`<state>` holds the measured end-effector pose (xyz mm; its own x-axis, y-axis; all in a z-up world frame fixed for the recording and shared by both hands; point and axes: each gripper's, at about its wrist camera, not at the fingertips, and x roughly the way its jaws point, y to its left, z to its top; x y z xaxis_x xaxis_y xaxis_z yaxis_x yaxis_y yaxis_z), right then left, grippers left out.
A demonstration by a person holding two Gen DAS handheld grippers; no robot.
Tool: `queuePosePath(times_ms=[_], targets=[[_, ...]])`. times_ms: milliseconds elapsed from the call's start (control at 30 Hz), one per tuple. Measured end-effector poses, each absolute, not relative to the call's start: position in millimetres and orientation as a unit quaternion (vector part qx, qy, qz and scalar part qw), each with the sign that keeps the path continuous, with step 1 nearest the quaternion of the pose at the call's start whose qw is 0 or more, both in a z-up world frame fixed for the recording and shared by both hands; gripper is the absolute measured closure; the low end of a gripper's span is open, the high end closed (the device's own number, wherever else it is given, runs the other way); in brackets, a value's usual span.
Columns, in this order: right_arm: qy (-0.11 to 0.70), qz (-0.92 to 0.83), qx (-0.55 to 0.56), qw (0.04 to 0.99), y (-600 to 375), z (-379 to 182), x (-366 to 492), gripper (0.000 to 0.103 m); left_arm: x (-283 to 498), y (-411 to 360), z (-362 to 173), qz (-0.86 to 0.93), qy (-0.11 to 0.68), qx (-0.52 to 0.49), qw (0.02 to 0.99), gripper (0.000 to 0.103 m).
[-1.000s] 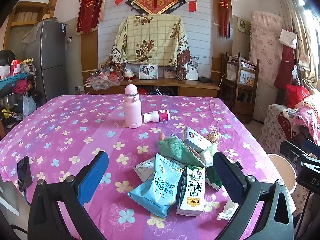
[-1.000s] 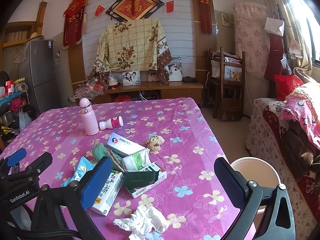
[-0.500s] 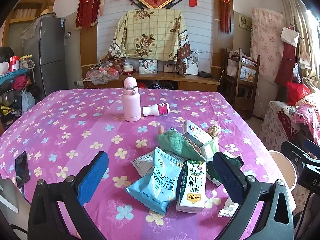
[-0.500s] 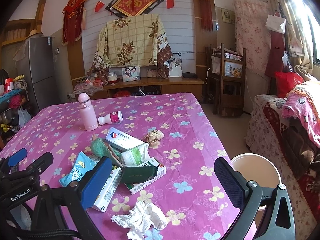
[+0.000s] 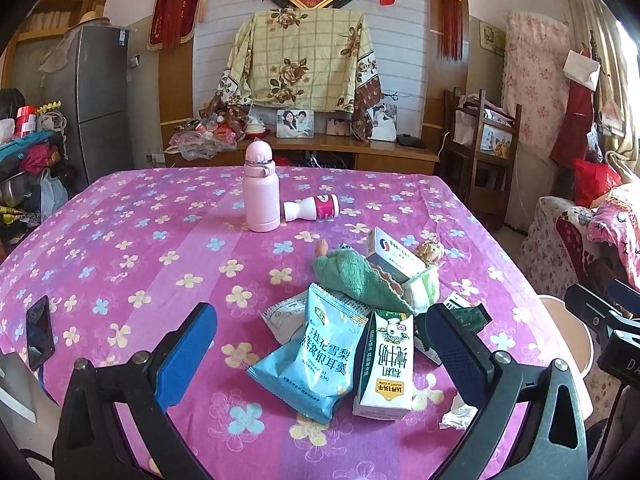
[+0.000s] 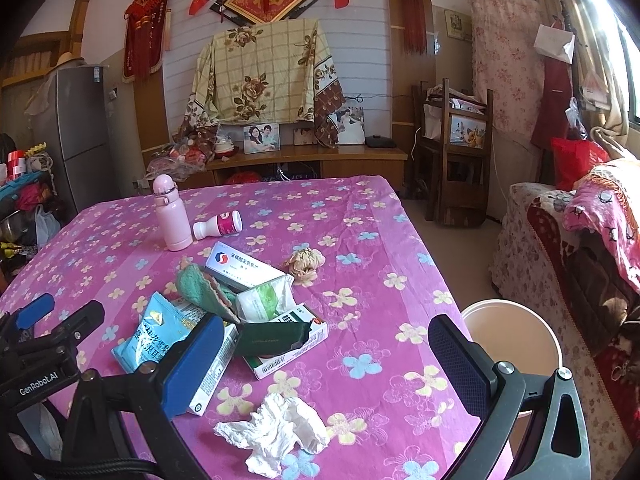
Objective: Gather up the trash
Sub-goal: 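Grasp the blue snack bag with the left tool while the right tool grasps the crumpled tissue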
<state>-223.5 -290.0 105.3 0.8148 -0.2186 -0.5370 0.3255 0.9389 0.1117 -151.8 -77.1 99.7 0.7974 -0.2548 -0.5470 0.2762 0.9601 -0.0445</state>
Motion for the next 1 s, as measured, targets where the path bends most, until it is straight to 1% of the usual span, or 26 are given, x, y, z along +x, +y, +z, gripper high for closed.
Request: queuePosePath(times_ms=[267,333,367,467,600,700,1000], targets=[[0.314,-0.128,0.094,0.936,-301.5,91.1,-223.0,0.0,-139.2,-66.6,83.0,-0.151,0.336,0.022,0.929,0.0],[0.315,-0.105,0.11,0.937,-304.5,78.8,-221.8,0.0,-137.7,-65.2,77.1,-0.158,0.349,0.023,0.924,0.0],[0.33,-0.089,0.116,0.933,-306.0,70.9,-221.1,0.0,-137.2,-65.4,74.4,-0.162,0.354,0.026,0.921,0.0],[0.328,-0.056,0.137,0.933,-303.6,50.6,-218.8,0.0,-138.2,-67.7,66.4,-0.175,0.366,0.039,0.913,0.0],[0.358,-0.036,0.134,0.924,-296.2,33.0,-218.8,0.0,-136.3,-69.2,57.8,-0.188,0.38,0.052,0.904,0.0],[0.381,-0.033,0.124,0.916,-296.1,28.6,-217.6,0.0,-125.7,-66.6,54.7,-0.18,0.384,0.055,0.904,0.0],[0.416,0.019,0.118,0.902,-281.7,7.3,-200.1,0.002,-76.3,-67.4,26.7,-0.189,0.437,0.055,0.877,0.0]])
